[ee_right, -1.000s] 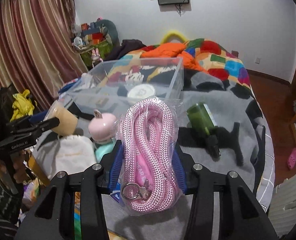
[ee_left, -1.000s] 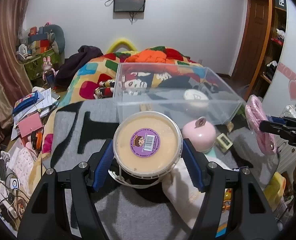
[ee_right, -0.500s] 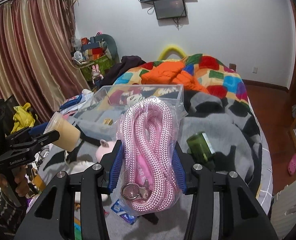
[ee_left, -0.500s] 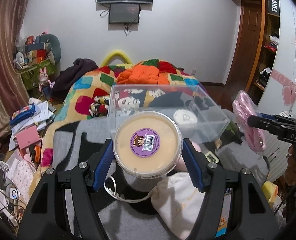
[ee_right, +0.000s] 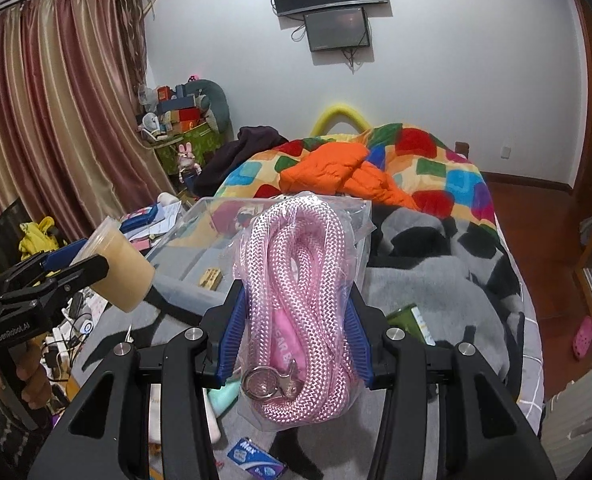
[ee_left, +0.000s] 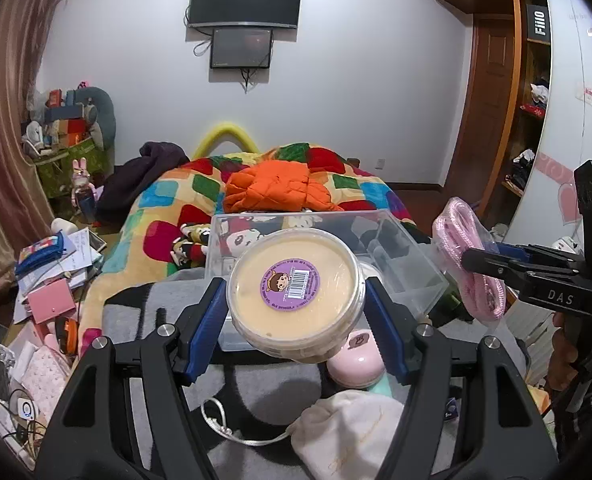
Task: Organize objects
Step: 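Lift the jar and rope bag and carry both over the clear box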
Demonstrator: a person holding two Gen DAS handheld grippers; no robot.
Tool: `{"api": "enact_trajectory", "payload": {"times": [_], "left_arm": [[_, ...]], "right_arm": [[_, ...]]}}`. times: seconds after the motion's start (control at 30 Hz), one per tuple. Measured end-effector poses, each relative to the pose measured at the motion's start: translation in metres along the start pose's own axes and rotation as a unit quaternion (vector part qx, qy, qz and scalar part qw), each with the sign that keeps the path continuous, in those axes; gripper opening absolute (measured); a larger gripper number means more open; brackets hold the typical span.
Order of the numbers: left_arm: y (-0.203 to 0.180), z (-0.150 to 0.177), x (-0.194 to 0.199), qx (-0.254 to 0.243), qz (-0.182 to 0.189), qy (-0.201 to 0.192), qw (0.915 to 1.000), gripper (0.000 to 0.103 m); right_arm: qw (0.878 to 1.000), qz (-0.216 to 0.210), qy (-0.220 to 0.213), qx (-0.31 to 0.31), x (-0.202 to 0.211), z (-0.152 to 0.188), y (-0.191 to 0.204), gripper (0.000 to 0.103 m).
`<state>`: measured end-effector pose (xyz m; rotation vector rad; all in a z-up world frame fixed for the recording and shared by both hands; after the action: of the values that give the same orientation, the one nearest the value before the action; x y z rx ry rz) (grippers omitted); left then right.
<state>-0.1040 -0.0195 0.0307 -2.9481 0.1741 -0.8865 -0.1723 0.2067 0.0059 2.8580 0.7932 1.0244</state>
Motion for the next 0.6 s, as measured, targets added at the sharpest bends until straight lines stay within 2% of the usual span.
{"api": "enact_trajectory", "payload": {"times": [0.2, 0.6], "left_arm": [[0.003, -0.009, -0.008, 0.002, -0.005, -0.001, 1.0000, 0.067], [0.013, -0.014, -0.035, 0.006, -0.020, 0.009, 0.9997, 0.067]], "right_arm": [[1.000, 0.015, -0.006, 0.009, -0.008, -0.010, 0.003, 0.043], [1.000, 0.014, -0.012, 0.003, -0.032, -0.027, 0.003, 0.043]]}}
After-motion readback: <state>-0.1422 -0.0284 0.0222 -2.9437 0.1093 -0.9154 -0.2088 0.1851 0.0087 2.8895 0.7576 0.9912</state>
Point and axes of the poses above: each gripper's, at about its wrist camera, not at the fingertips, and x roughly against the way its jaws point, y to its left, z to its underside, the point moved 4 cm from there along -x, roughly the way its jaws point, and after that the axes turned 1 degree about y, right-handed, at the moved point
